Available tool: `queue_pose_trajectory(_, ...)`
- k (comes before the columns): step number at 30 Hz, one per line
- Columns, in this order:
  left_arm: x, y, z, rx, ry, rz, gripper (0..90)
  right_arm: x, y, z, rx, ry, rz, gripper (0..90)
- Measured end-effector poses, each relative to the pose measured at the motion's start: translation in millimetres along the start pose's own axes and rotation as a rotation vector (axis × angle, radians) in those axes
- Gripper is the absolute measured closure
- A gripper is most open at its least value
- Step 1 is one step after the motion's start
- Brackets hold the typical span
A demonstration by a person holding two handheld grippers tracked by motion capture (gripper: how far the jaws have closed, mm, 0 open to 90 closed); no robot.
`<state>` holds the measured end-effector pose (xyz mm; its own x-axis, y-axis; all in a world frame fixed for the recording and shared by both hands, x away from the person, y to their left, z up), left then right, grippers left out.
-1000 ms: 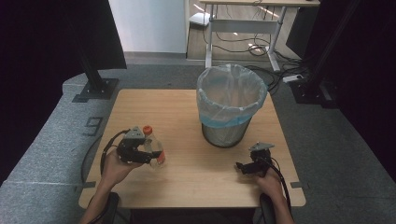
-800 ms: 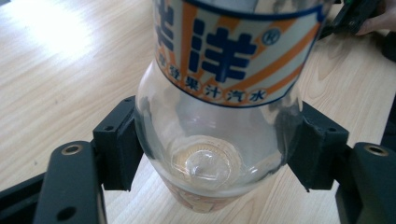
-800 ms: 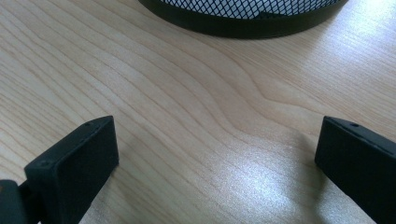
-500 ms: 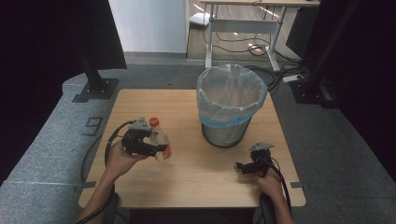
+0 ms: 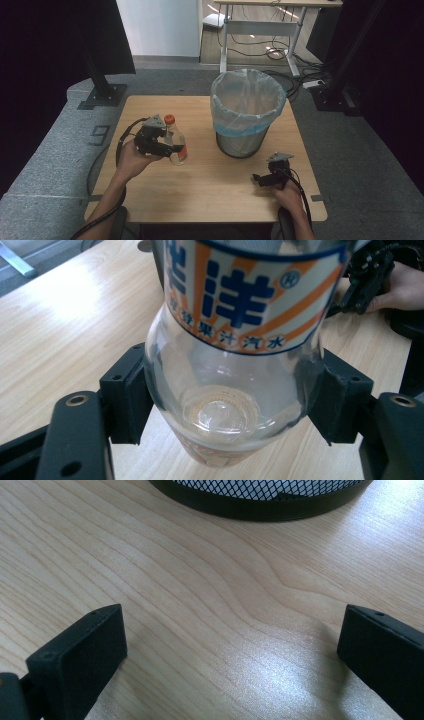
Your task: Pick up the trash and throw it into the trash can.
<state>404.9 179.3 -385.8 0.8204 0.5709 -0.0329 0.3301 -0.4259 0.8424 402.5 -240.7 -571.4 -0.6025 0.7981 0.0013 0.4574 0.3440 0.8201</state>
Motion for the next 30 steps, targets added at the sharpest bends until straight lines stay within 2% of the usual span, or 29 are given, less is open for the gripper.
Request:
queue_pose_trajectory(17, 8.9, 44.8, 4.0, -0.01, 0.003, 0.025, 28.3, -0.1, 0.1, -0.3, 0.003, -0.001, -0.001, 0.0)
queue_pose_trajectory(30, 18.0, 75.3, 7.2, -0.025, -0.006, 0.015, 28.2, -0.1, 0.1, -0.3, 0.004, -0.001, -0.001, 0.0)
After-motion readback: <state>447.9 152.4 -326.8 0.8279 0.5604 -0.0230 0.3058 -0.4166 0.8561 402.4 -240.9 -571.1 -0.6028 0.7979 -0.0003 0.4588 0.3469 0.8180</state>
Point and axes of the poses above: each handheld gripper's, and its own axes: z roughly forward along the jaws, y roughly out of its top, x roughly to its left, the point moved 2 cm from there along z, roughly forward along the jaws, and after that the axes turned 9 degrees about -x, right-handed, at the moved point
